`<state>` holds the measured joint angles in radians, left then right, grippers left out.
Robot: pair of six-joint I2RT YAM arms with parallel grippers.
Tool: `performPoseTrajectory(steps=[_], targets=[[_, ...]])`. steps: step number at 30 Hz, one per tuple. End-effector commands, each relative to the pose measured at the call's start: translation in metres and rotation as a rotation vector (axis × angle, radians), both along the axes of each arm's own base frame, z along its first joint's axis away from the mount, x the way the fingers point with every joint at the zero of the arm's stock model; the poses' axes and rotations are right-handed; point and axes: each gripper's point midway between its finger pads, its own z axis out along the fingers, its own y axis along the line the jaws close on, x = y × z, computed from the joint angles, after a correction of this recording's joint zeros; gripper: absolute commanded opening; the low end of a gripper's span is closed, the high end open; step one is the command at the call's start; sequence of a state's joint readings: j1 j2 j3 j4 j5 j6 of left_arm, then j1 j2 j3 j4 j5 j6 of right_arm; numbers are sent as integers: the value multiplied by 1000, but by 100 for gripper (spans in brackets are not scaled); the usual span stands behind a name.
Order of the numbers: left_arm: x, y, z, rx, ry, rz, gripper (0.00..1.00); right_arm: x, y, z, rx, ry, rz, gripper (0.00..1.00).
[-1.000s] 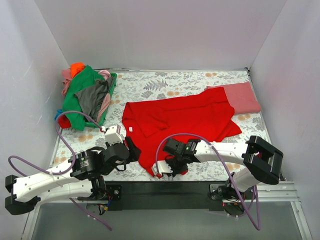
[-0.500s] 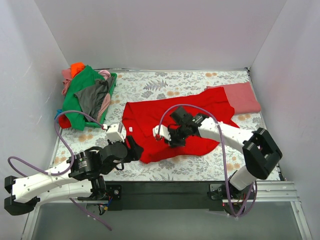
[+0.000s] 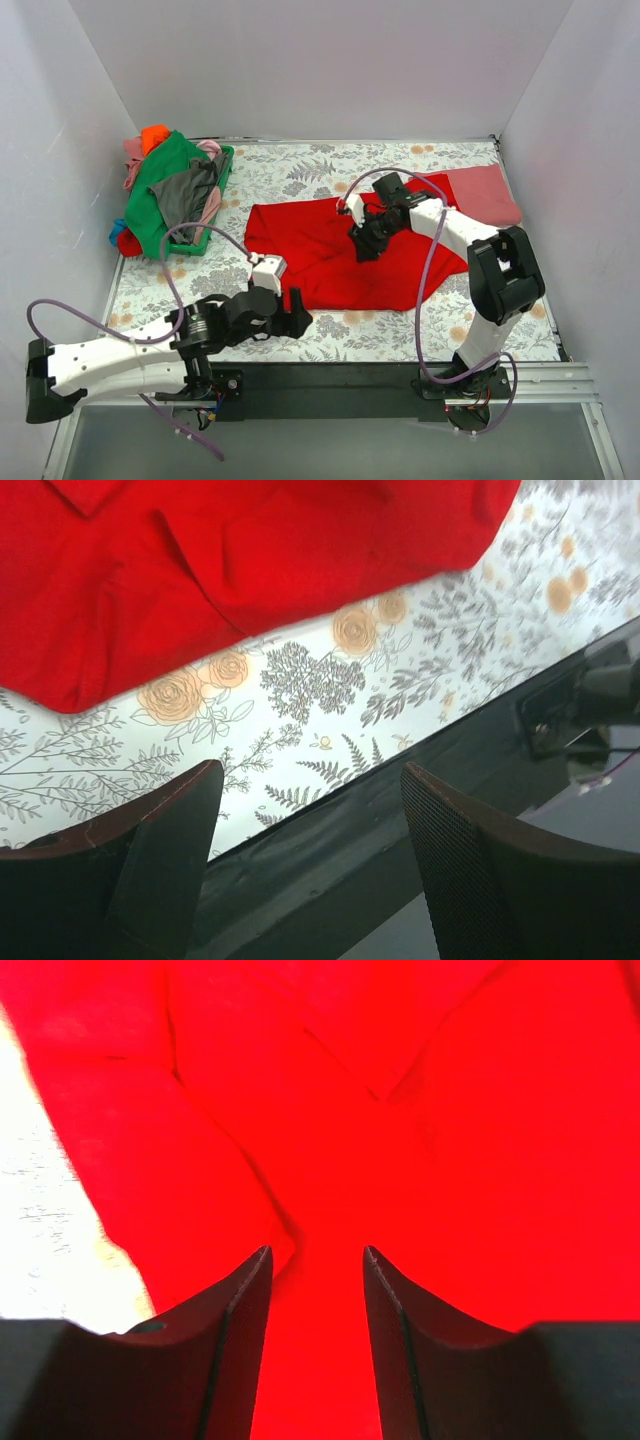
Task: Fold and stack the t-shirts
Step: Fold the tshirt
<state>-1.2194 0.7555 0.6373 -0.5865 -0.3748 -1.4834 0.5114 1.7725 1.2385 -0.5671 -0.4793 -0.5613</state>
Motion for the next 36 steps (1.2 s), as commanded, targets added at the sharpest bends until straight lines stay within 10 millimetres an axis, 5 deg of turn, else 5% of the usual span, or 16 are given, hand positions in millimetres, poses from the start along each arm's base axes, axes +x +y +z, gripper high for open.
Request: performPoseTrajectory(steps=[1,5,8,11,20,36], targets=[[-5,-22,-13,26,13,-102,71,-4,10,47,153,-17,21,49],[4,-36,-37,79,60,-51,69,-14,-5,67,210,-63,51,49],[21,-35,-64,100,188,122,56,-18,-27,64,218,-66,11,51],[30,-35,-83,73,290,251,56,-18,-40,69,240,-85,-15,51],[71,-39,-85,-143,368,364,55,-26,-53,64,307,-68,-33,51],[76,-59,-91,-205,406,283,51,-29,-55,58,321,-48,-35,51]])
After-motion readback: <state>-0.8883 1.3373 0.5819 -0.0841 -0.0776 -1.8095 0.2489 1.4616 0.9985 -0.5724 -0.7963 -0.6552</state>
